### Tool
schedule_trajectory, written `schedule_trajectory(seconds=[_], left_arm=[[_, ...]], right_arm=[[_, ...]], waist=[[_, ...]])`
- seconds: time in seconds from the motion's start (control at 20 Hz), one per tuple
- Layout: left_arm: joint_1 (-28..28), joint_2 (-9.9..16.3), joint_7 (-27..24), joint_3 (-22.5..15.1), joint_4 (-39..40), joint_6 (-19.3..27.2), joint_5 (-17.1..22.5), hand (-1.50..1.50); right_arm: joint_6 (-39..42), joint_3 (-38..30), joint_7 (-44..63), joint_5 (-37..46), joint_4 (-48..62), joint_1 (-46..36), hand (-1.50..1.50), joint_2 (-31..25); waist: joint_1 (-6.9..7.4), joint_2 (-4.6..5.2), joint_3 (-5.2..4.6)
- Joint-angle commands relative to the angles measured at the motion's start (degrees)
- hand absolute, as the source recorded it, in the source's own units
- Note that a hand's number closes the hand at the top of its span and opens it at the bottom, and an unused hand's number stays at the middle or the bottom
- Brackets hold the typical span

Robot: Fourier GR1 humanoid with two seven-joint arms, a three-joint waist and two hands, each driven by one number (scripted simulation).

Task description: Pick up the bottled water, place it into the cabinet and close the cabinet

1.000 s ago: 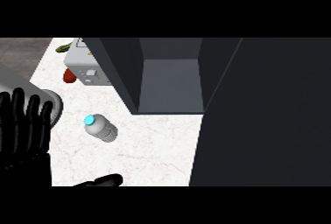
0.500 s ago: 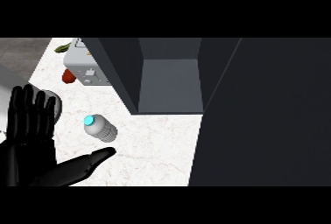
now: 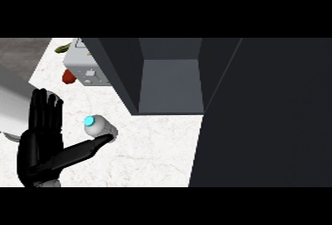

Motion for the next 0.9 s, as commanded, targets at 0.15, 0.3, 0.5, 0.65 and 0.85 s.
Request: schedule_trajectory(seconds=[0.15, 0.3, 0.5, 0.65, 0.85], left_arm=[[-3.57, -0.66, -12.26, 4.91, 16.39, -4.36, 4.43, -1.50], [-1.70, -0.07, -12.24, 5.62, 15.96, -5.82, 5.75, -1.50], [-1.46, -0.21, -20.32, 8.73, 23.70, -8.99, 8.72, -1.50], [-3.83, -0.43, -21.38, 9.46, 27.53, -9.55, 9.33, -1.50], [-4.15, -1.57, -27.11, 10.47, 35.07, -10.57, 10.01, -1.50]], right_arm=[[-0.39, -0.37, 5.57, 1.15, -9.98, -0.46, -1.50, -1.73], [-2.84, 3.10, 8.10, 5.15, -12.22, 0.19, -1.50, -1.16], [-2.32, 2.46, 6.62, 4.56, -10.39, -0.94, -1.50, -2.37], [-3.53, 3.64, 9.72, 5.61, -12.61, -1.58, -1.50, -2.71], [-2.74, -0.30, 7.10, 1.71, -10.61, -1.78, -1.50, -4.04]], waist=[[-0.22, 0.08, 0.00], [-0.08, -0.07, 0.00], [-0.01, 0.00, -0.01], [-0.14, -0.07, -0.02], [0.01, 0.03, 0.04]])
